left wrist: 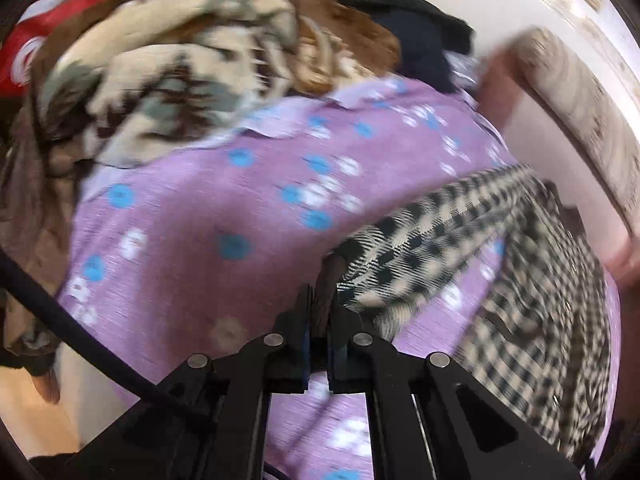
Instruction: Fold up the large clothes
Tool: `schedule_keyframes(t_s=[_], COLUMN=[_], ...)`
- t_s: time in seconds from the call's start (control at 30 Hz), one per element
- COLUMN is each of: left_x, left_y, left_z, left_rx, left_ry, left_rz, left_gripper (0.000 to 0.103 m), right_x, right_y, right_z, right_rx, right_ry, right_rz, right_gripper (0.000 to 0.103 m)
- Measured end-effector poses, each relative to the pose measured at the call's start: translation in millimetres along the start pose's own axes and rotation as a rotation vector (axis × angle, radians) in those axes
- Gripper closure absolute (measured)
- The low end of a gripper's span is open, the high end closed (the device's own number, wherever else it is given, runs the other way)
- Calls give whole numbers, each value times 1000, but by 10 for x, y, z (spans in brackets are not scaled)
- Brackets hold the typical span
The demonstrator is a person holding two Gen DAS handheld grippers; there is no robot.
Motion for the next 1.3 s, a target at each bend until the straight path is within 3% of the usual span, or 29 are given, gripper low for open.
schedule_keyframes(t_s=[0.17,0.3,0.37,0.43,0.53,0.63,0.73,0.83,1.03,1.17,1.2,1.23,1.3], left_x=[146,34,-13,-40,-114,-271,-464,-689,-1110,-1300,-1345,-1376,-1427], left_y=[0,74,127,198,338,434,505,502,369,332,324,322,327], left_z=[53,-4,-40,-85,-187,-310,-425,-518,-747,-910,-948,-975,-1017], left_rx=[2,-42,-60,-79,-106,-106,-104,-95,-42,-21,-17,-16,-19], left_ry=[14,-33,-59,-71,-81,-102,-133,-178,-272,-329,-345,-357,-378], left_rz=[15,66,83,90,75,36,7,-6,-14,-8,-3,1,13], left_gripper=[97,96,90,74,67,64,59,58,57,57,57,57,57], right_x=[67,-211,-559,-986,-1767,-2296,-2600,-2614,-2323,-2036,-2006,-1975,-1942], right_y=[-98,-104,-61,-25,-96,-298,-452,-461,-486,-572,-610,-652,-736], right_z=[2,76,136,178,127,-58,-363,-524,-460,-385,-397,-410,-459], right_rx=[31,22,1,-14,22,102,158,150,128,150,164,181,232], right_ry=[7,-44,-98,-171,-343,-508,-688,-747,-649,-541,-521,-500,-480], right_rz=[35,12,-30,-88,-136,-83,36,131,199,175,162,148,175], right_gripper=[4,4,4,4,4,4,4,4,4,4,14,44,87])
Point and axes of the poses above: each gripper's, at about its wrist camera, not at the fingertips, and y roughly against the way its jaws point, x to its left, z to its top, the point moved 9 cm from there along -y, roughly the way its jaws point, and after that the axes turned 12 degrees about x, right-handed, at the moved point
